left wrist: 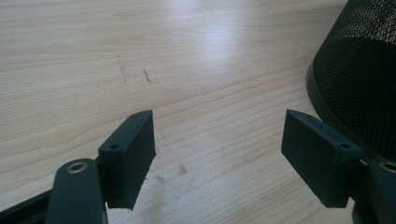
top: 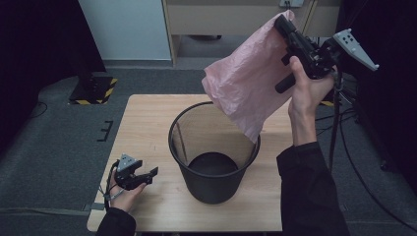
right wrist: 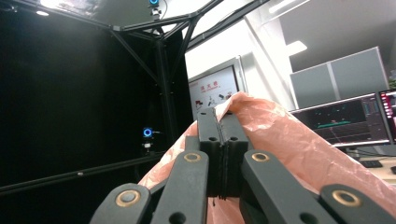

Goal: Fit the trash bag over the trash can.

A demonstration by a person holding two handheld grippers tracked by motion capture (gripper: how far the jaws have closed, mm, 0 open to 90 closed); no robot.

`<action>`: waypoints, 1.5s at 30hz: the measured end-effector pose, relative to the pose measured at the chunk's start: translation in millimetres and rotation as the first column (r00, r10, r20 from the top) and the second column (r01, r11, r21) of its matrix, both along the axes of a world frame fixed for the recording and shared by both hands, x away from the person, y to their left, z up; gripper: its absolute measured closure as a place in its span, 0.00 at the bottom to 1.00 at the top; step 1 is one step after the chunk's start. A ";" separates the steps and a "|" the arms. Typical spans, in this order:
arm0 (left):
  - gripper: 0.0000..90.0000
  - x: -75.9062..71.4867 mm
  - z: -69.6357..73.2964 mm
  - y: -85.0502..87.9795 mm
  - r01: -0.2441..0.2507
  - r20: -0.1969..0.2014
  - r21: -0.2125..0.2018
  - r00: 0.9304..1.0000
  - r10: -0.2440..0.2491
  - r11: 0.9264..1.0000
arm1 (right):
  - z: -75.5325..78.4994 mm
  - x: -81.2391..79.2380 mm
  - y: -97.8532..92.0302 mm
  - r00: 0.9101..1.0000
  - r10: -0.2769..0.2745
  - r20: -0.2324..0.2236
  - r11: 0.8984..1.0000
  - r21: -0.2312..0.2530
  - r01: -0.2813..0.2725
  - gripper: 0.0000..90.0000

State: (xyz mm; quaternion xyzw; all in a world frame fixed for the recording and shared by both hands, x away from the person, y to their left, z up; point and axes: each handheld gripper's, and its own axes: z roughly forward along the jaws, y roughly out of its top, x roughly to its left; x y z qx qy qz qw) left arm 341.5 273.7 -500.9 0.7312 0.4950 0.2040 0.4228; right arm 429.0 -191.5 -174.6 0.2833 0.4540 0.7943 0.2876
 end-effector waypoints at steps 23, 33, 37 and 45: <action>0.29 -3.8 7.6 -0.5 -0.012 0.050 -0.035 0.999 0.014 0.999 | -44.1 -4.7 34.8 0.995 0.015 -0.103 0.988 -0.149 -0.030 1.00; 0.31 -8.9 18.0 0.9 -0.038 0.092 -0.098 0.995 0.047 0.995 | -70.8 -25.5 22.5 0.988 0.034 -0.154 0.972 -0.225 -0.068 1.00; 0.31 -11.1 24.9 0.8 -0.041 0.120 -0.124 0.991 0.056 0.991 | -75.9 -30.3 17.9 0.986 0.041 -0.163 0.970 -0.232 -0.079 0.99; 0.34 -18.1 43.5 1.3 -0.034 0.188 -0.168 0.980 0.066 0.985 | -80.3 -37.1 17.7 0.983 0.069 -0.171 0.957 -0.266 -0.114 0.99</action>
